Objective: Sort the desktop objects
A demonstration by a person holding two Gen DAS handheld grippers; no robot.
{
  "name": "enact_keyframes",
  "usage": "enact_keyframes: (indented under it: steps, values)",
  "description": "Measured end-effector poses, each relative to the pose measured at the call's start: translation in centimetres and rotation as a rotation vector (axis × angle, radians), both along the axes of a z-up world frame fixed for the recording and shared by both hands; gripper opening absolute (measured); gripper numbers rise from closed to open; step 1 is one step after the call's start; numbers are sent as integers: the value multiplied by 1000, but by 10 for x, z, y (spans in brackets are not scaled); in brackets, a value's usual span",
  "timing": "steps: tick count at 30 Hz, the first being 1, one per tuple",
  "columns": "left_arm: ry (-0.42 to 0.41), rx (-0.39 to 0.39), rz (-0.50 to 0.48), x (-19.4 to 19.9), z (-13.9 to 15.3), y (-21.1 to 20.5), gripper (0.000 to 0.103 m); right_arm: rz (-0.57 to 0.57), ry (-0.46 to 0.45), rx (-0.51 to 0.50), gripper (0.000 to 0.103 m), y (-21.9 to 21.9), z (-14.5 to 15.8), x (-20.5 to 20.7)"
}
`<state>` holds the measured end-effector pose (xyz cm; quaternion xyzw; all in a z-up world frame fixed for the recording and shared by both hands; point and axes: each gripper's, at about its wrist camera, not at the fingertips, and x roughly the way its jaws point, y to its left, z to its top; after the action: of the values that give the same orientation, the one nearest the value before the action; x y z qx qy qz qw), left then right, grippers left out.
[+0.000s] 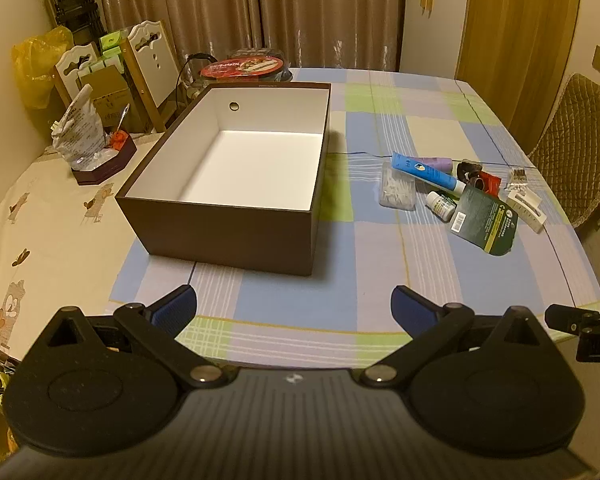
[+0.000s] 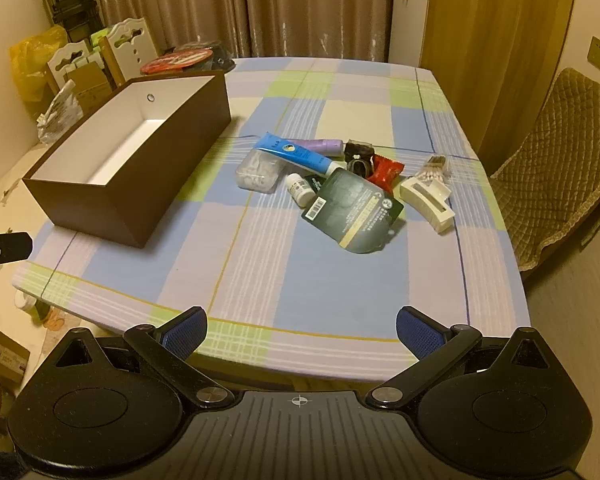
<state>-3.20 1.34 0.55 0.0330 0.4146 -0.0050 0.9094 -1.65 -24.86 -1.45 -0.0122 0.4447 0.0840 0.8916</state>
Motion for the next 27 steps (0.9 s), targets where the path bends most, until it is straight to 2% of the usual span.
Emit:
enact_keyframes:
  steps: [11,27]
  values:
    - [13,10,-29,5,-1,-10,102,7,5,6,103,-5,-2,5]
    - [60,19,-113,52,-17,-52,102,-16,28,43,103,-39,-11,35]
